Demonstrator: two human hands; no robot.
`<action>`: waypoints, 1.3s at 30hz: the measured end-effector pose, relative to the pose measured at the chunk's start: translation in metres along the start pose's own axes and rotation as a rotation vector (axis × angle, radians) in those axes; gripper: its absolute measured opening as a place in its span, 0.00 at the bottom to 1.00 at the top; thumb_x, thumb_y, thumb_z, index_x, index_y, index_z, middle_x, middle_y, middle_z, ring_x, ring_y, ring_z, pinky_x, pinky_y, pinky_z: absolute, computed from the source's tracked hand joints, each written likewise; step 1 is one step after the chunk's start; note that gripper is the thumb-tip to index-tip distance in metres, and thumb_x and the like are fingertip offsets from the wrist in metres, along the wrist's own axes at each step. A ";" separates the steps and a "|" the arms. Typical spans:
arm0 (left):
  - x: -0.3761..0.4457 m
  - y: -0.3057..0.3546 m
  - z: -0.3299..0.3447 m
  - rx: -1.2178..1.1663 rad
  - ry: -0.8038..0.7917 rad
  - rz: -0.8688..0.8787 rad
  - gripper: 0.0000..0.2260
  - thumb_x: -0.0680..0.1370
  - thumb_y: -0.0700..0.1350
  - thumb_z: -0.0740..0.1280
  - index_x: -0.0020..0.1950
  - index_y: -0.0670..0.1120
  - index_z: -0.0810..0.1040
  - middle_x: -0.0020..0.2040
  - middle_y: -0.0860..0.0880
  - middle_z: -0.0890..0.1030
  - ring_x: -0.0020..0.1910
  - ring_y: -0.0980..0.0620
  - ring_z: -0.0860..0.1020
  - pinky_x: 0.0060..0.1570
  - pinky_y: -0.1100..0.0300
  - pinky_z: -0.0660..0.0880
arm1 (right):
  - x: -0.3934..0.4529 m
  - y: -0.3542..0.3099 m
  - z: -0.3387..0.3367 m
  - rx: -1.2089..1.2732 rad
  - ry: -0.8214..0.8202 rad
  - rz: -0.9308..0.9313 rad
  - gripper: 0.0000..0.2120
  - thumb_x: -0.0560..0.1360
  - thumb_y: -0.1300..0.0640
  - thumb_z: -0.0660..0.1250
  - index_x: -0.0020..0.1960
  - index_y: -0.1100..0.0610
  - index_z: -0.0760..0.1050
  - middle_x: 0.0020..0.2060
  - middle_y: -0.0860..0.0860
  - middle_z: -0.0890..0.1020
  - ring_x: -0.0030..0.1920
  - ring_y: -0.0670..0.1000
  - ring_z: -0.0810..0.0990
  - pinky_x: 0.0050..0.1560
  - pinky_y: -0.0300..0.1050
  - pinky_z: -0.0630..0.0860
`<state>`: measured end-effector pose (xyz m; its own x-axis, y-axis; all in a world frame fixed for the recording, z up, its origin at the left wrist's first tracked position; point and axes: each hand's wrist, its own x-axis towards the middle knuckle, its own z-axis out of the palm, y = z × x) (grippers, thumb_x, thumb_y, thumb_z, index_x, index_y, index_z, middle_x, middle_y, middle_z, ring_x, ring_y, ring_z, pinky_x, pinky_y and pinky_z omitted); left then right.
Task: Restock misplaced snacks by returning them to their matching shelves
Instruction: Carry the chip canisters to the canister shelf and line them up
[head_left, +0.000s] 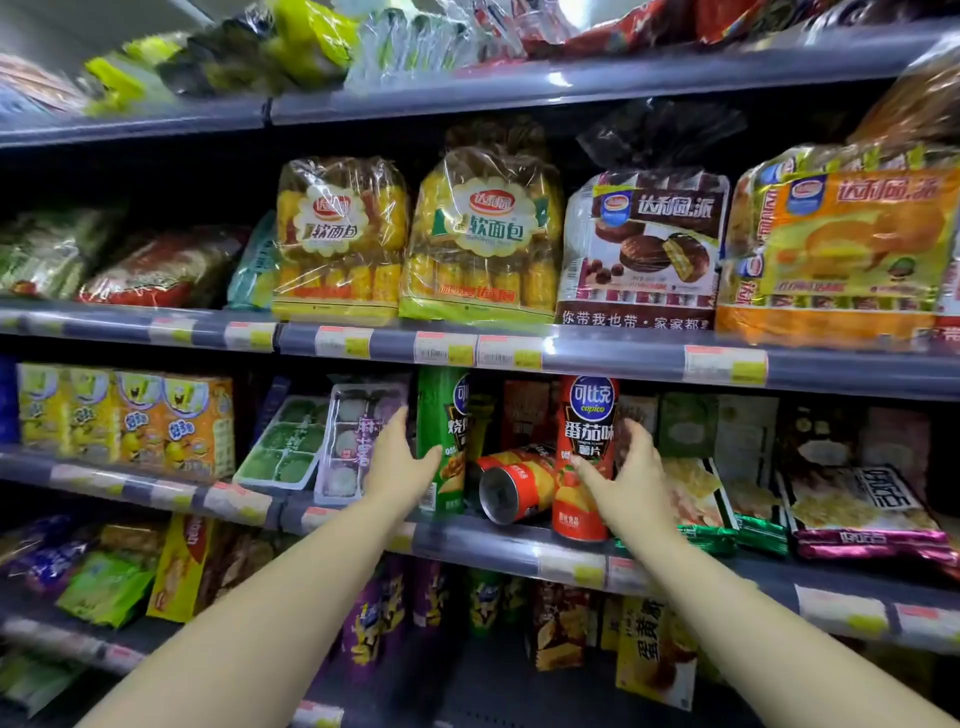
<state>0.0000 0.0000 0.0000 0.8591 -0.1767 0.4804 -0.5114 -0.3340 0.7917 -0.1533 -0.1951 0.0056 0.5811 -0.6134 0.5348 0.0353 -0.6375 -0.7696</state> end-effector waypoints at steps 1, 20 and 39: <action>0.004 -0.002 0.002 0.002 0.009 0.002 0.35 0.77 0.46 0.69 0.78 0.46 0.54 0.78 0.45 0.61 0.76 0.45 0.60 0.72 0.50 0.60 | 0.002 0.001 0.004 0.007 0.009 0.002 0.40 0.71 0.50 0.74 0.75 0.57 0.57 0.71 0.58 0.69 0.70 0.58 0.69 0.68 0.55 0.67; 0.004 -0.028 0.012 -0.165 0.223 -0.031 0.25 0.77 0.42 0.69 0.72 0.49 0.66 0.57 0.53 0.75 0.57 0.49 0.76 0.57 0.51 0.74 | -0.011 0.017 0.005 0.173 0.013 -0.007 0.37 0.67 0.45 0.75 0.71 0.50 0.64 0.50 0.38 0.75 0.48 0.38 0.76 0.48 0.40 0.75; 0.013 -0.010 0.037 0.023 0.190 -0.025 0.40 0.68 0.46 0.77 0.75 0.45 0.59 0.66 0.38 0.66 0.61 0.39 0.72 0.58 0.52 0.70 | -0.012 0.023 0.009 0.217 -0.068 -0.009 0.35 0.67 0.48 0.77 0.69 0.48 0.65 0.53 0.47 0.77 0.48 0.42 0.78 0.46 0.40 0.76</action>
<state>0.0172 -0.0329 -0.0156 0.8511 0.0097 0.5250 -0.4873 -0.3576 0.7966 -0.1524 -0.1981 -0.0215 0.6330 -0.5706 0.5233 0.2107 -0.5234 -0.8256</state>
